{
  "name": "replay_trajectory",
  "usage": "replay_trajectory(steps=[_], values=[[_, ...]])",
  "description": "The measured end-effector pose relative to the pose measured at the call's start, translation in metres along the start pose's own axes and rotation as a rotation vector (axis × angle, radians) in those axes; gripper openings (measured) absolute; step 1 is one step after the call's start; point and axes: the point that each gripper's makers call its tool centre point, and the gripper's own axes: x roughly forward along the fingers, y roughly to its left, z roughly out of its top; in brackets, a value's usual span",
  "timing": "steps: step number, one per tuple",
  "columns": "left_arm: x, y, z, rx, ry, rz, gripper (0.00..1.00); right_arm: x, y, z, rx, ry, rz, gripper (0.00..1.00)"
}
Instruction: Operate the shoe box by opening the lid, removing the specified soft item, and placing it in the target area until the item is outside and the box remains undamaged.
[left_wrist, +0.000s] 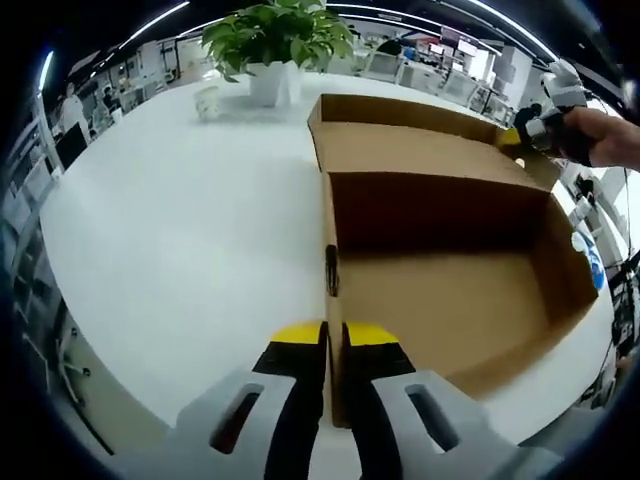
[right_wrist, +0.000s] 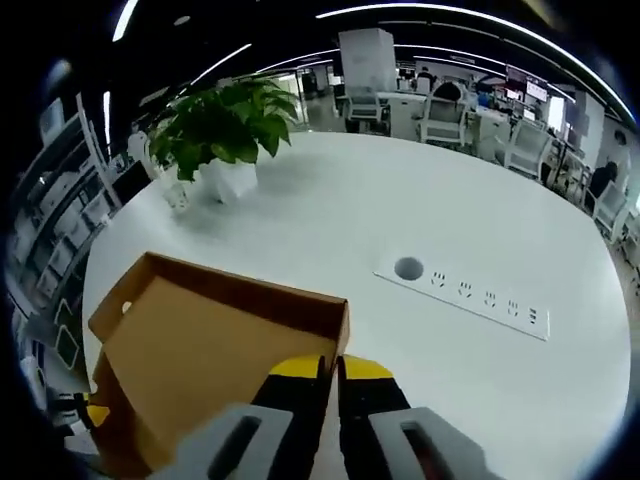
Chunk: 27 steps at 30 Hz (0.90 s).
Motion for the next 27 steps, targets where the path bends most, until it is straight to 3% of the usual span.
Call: replay_trajectory(steps=[19,27], values=[[0.001,-0.002,-0.002,-0.022,0.010,0.002,0.04,-0.055,0.009,0.019,-0.055,-0.122,-0.009,0.00],[0.001,-0.002,-0.001,-0.026,0.016,0.003,0.04,-0.080,0.017,0.017,-0.051,-0.165,-0.002,0.00]])
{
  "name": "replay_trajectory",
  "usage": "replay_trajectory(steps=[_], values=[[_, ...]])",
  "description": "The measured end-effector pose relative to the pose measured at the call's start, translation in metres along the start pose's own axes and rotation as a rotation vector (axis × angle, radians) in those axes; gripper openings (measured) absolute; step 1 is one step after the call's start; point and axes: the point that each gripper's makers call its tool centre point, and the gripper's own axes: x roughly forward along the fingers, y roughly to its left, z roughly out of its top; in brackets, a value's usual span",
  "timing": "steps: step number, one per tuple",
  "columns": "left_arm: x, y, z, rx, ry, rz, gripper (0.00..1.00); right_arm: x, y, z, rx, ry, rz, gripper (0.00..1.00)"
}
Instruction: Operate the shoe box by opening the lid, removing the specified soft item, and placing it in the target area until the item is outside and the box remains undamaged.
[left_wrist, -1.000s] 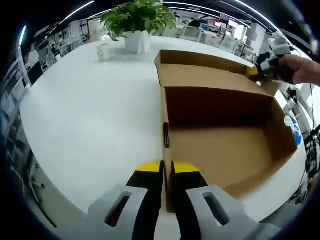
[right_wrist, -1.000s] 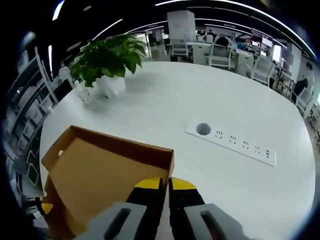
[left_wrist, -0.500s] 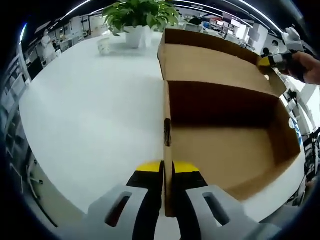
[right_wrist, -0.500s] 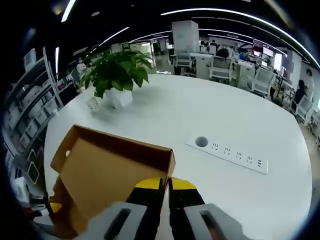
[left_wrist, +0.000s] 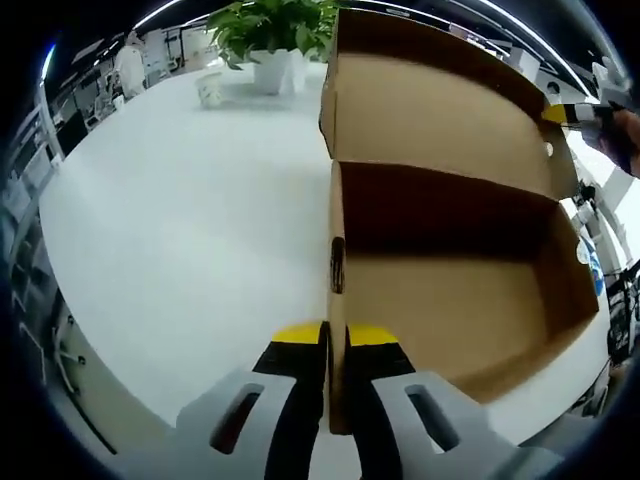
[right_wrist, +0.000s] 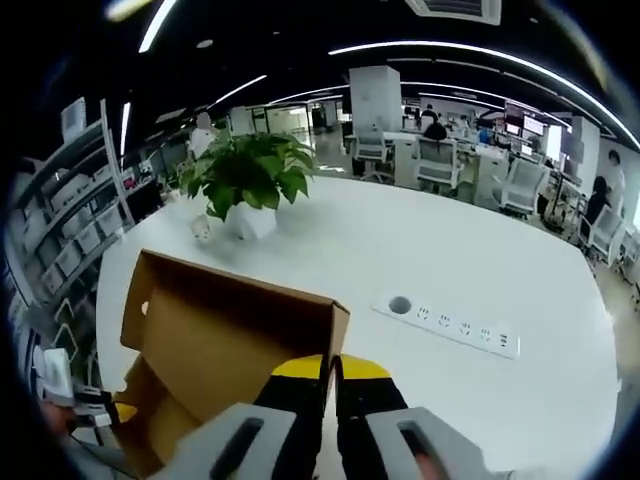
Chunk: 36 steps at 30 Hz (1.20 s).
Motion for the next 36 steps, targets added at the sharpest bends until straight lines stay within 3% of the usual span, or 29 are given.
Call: replay_trajectory(steps=[20,36], values=[[0.002,-0.002,0.001,-0.033,0.000,-0.007,0.05,-0.049,0.014,-0.011,0.011,-0.084,-0.042,0.00],[0.002,-0.004,0.000,-0.021,0.003,-0.023,0.05,-0.078,0.011,-0.038,0.063,-0.149,-0.097,0.00]])
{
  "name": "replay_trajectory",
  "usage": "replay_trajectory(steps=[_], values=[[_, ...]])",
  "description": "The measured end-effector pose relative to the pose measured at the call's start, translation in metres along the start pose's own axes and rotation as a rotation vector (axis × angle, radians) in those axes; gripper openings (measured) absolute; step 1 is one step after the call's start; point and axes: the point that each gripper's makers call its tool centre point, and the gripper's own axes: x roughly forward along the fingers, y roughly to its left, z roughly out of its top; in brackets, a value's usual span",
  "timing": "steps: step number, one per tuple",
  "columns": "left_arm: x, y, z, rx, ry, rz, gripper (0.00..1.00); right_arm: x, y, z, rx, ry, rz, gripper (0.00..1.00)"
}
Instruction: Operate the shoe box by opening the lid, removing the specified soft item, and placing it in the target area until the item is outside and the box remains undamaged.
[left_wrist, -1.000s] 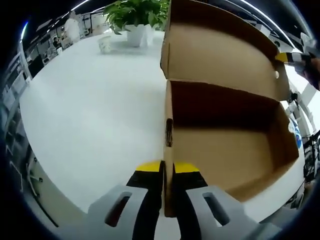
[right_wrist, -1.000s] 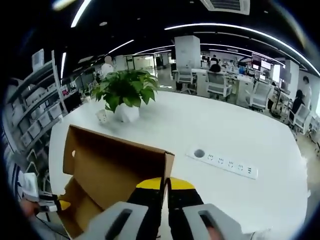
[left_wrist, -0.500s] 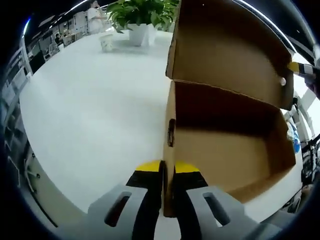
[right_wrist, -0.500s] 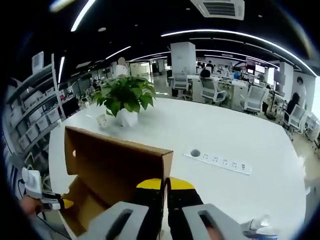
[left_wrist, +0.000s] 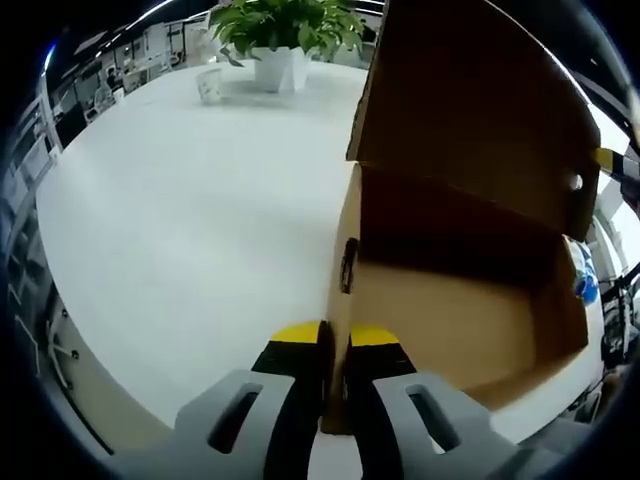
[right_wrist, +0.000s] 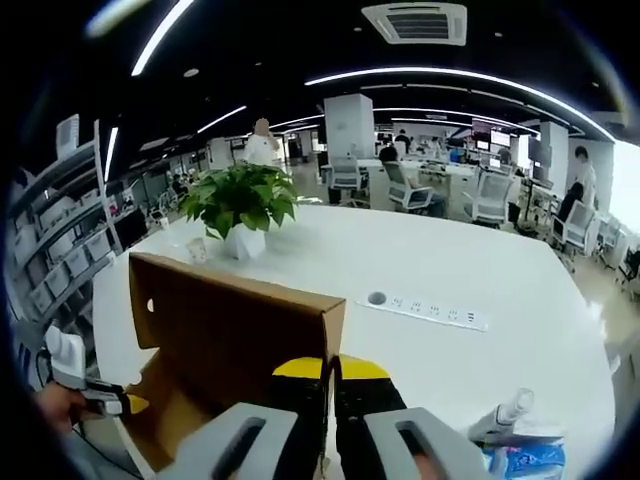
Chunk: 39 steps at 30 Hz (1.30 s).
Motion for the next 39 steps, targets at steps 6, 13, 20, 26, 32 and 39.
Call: replay_trajectory(steps=[6,13,20,26,32,39], values=[[-0.001,-0.001,-0.002,0.002,0.000,0.000,0.05,-0.008,0.002,-0.002,-0.001,-0.027,-0.014,0.00],[-0.001,-0.002,-0.002,-0.003,-0.002,0.001,0.05,-0.019,0.006,-0.005,-0.012,-0.055,-0.026,0.00],[-0.002,-0.001,-0.002,-0.006,0.000,0.002,0.05,-0.025,0.008,-0.007,-0.002,-0.067,-0.030,0.00],[-0.002,-0.001,-0.002,-0.005,0.000,0.005,0.05,-0.033,0.012,-0.012,0.009,-0.087,-0.036,0.00],[-0.002,-0.001,-0.002,-0.012,0.000,0.002,0.05,-0.044,0.016,-0.019,0.007,-0.112,-0.045,0.00],[0.000,-0.004,0.000,-0.024,0.003,0.002,0.05,-0.050,0.017,-0.024,0.031,-0.126,-0.061,0.00]])
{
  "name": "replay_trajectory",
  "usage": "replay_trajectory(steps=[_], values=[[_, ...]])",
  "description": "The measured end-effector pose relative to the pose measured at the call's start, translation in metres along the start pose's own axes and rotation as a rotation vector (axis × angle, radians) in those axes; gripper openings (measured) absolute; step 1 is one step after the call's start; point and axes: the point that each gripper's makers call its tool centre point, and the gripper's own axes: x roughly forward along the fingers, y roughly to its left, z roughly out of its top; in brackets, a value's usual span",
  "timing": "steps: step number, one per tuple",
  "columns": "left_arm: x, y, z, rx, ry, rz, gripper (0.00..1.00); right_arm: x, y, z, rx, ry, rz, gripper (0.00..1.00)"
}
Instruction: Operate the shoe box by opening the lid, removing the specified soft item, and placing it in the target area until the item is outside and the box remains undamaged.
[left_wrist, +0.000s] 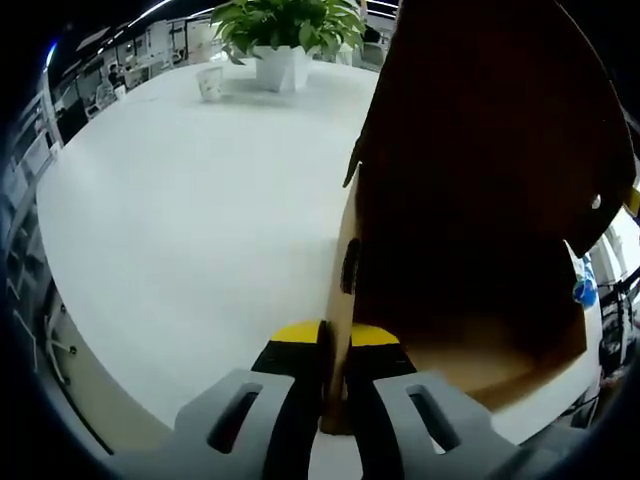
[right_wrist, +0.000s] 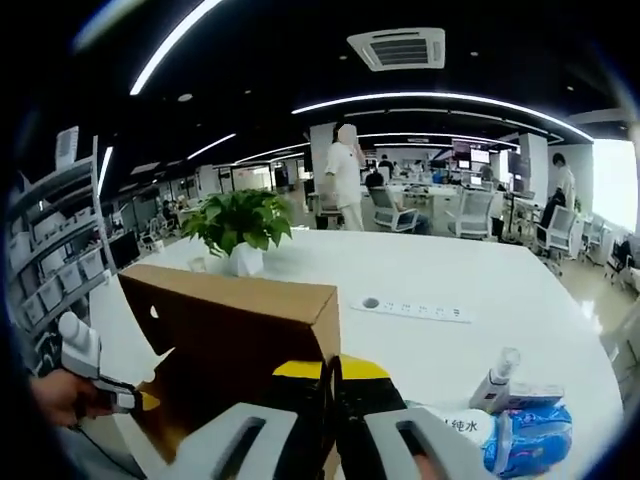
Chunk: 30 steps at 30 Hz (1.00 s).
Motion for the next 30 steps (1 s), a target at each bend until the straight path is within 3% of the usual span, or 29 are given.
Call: replay_trajectory(steps=[9,30], values=[[0.001,-0.005,0.000,-0.040,0.003,-0.012,0.06,-0.010,-0.004,-0.010,0.021,-0.020,-0.017,0.00],[0.003,-0.011,0.001,-0.025,0.001,-0.047,0.06,-0.027,-0.004,-0.038,-0.005,-0.023,-0.019,0.00]])
